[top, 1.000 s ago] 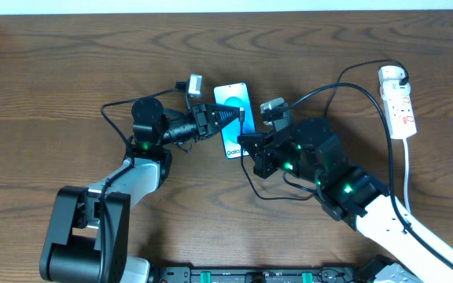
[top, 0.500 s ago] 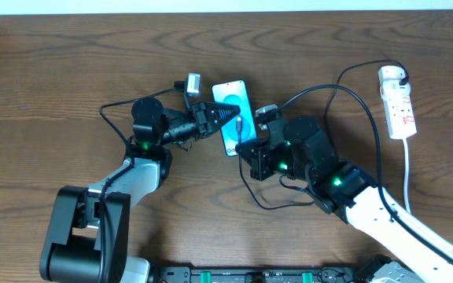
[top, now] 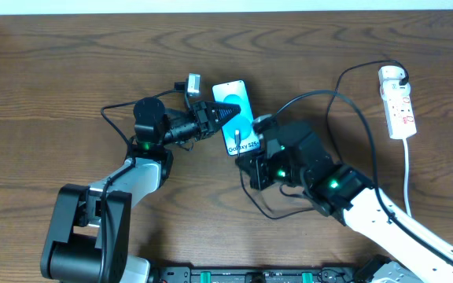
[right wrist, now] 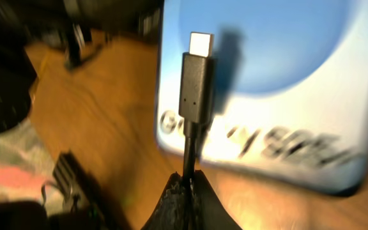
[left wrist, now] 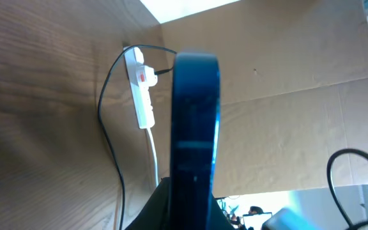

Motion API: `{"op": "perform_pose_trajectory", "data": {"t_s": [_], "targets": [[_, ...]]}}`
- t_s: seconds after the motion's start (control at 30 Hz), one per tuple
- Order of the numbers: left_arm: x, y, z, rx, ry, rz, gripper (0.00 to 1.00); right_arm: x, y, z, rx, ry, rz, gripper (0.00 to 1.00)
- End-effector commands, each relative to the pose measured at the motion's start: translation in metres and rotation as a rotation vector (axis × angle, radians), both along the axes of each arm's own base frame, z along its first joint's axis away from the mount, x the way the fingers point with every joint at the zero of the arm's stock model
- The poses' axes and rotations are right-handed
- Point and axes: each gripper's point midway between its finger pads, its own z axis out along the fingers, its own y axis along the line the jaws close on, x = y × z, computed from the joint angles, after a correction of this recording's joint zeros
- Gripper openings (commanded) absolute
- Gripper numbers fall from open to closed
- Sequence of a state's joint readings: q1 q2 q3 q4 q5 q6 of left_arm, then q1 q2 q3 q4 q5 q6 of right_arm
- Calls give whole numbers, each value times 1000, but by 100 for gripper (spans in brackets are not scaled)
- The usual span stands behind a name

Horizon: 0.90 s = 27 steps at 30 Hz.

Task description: Plug charger to phone and switch on socket

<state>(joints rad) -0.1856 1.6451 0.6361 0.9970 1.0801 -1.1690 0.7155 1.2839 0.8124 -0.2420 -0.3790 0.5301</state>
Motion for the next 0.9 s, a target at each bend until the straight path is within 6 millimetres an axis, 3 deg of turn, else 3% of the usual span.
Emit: {"op": "perform_pose_trajectory", "data": {"t_s": [0.0, 0.2, 0.5, 0.87], "targets": [[-3, -8, 12, -17, -17, -26, 7, -12, 5, -7, -22, 9, 49, 1], [-4, -9, 12, -17, -17, -31, 7, -22, 5, -13, -49, 27, 76, 1], [-2, -6, 12, 1, -68, -27, 7, -16, 0, -11, -82, -43, 79, 1], [-8, 25, 14, -8, -78, -94, 7, -13, -10, 8, -83, -104, 32, 1]]}}
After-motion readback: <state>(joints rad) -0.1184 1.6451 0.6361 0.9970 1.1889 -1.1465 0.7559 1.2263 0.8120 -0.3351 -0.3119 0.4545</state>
